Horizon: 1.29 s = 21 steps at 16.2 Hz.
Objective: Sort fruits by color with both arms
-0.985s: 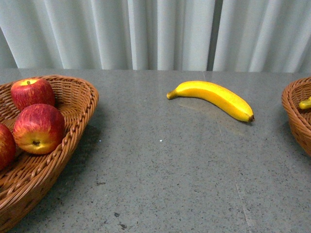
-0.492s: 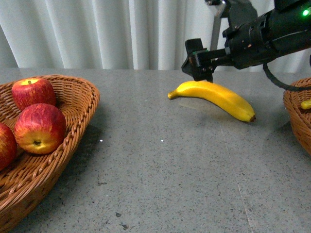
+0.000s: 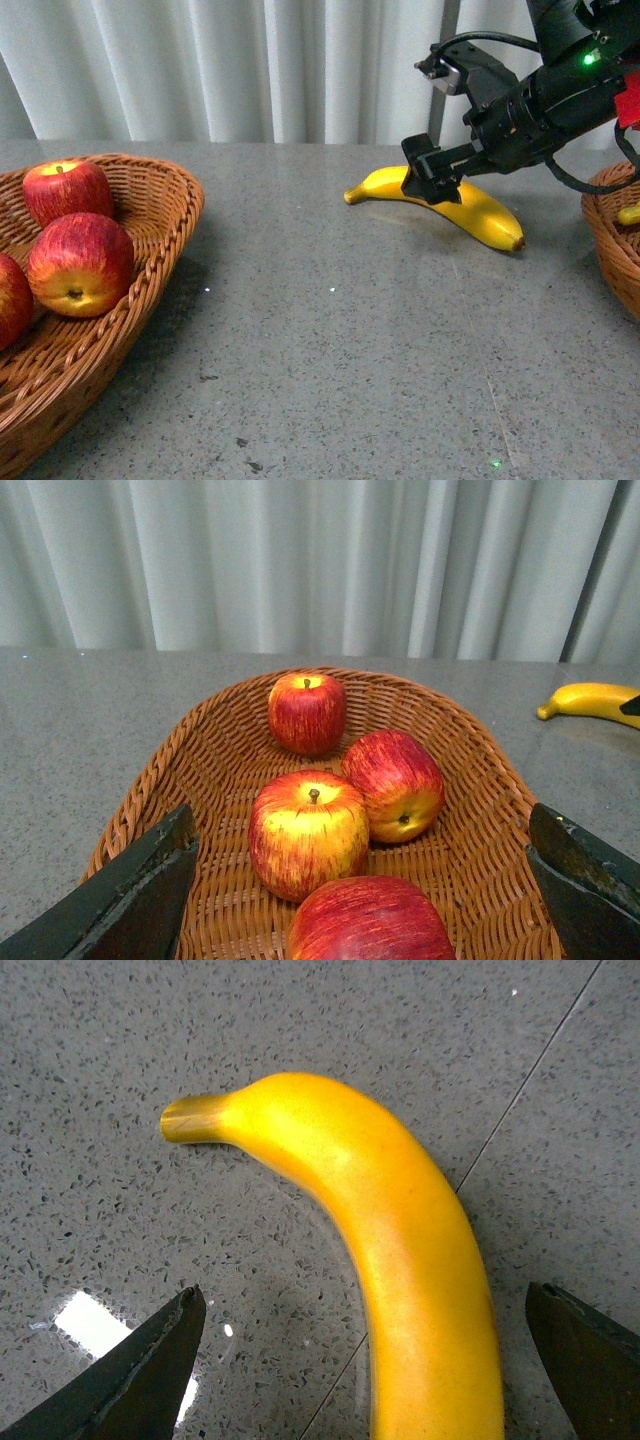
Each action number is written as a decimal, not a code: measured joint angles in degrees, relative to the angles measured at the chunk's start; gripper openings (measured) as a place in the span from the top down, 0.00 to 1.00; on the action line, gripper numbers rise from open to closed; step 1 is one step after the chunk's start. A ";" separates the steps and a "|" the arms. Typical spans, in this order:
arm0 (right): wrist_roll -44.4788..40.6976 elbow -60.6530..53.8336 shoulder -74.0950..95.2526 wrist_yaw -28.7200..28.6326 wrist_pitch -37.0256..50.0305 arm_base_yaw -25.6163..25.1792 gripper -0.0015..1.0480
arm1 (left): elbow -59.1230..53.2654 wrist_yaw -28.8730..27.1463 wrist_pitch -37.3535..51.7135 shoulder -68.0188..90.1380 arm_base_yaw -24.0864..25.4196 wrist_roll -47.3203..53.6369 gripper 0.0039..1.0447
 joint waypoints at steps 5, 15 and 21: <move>-1.97 5.11 5.18 4.55 -4.50 1.05 0.13 | 0.00 -0.02 0.00 0.00 0.00 0.00 0.06; 10.97 -2.97 -2.60 -8.85 15.15 -1.22 0.68 | 0.00 -0.02 0.00 0.00 0.00 0.00 0.06; 19.56 -24.70 -26.60 -9.55 21.75 -13.42 0.68 | 0.00 0.00 -0.02 0.00 0.00 0.00 0.06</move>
